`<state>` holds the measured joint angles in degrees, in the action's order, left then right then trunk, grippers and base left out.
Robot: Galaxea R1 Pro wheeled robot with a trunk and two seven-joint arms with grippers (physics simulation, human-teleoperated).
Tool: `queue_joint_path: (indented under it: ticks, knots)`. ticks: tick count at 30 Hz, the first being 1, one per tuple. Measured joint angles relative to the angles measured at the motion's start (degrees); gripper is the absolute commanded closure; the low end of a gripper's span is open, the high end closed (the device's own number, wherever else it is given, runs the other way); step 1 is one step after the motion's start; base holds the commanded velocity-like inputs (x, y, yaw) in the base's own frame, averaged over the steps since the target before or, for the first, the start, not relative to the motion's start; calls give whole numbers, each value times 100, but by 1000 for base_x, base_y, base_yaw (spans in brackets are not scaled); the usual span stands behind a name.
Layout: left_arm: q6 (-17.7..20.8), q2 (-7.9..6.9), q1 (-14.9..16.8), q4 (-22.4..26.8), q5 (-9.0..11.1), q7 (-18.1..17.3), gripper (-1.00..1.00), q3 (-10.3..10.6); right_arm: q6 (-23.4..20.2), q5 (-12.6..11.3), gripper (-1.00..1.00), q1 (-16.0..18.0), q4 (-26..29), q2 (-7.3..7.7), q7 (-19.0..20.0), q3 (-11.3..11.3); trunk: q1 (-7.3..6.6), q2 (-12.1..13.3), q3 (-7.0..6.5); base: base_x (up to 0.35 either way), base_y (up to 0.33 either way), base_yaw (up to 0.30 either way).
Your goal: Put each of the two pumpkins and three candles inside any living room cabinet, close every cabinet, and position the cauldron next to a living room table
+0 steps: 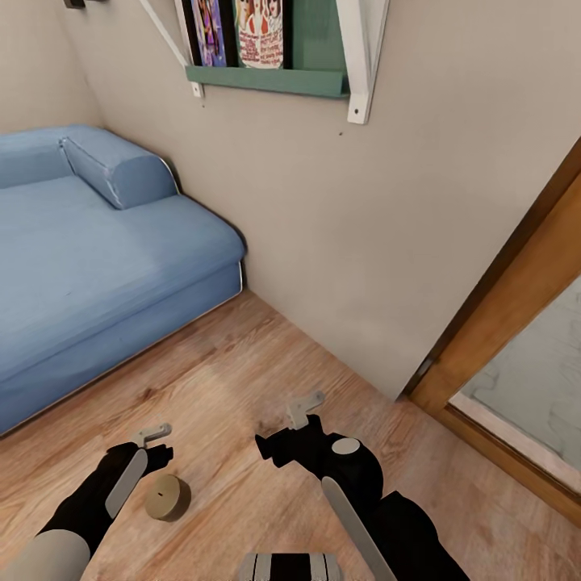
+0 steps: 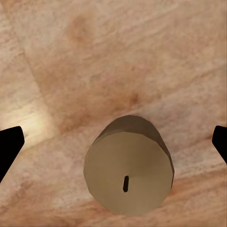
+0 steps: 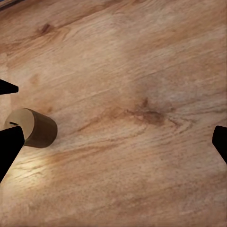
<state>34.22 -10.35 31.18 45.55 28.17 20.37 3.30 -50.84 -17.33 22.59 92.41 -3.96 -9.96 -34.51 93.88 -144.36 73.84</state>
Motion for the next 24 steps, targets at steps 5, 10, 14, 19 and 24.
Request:
queue_joint_path:
  ticks: [5,10,14,19,24]
  knots:
    - [-3,5,0,-1,-1,-47,-100,4,-3,0,-100,-3,0,-3,0,-5,0,0,0,0,0,0]
    - [-2,6,0,-4,3,-79,-100,6,-4,1,-100,-4,0,-2,0,-6,8,-4,66,0,0,0]
    - [-3,27,0,-10,5,-98,-100,2,-4,0,-100,-4,0,0,0,-14,18,-9,154,0,0,0]
    - [-5,75,0,-19,0,-119,-100,-5,-2,-1,-100,-4,0,1,0,-22,31,-16,265,0,0,0]
    - [-40,93,0,-87,-2,-129,-100,-7,-3,0,-100,-4,0,1,0,-23,41,-22,355,0,0,0]
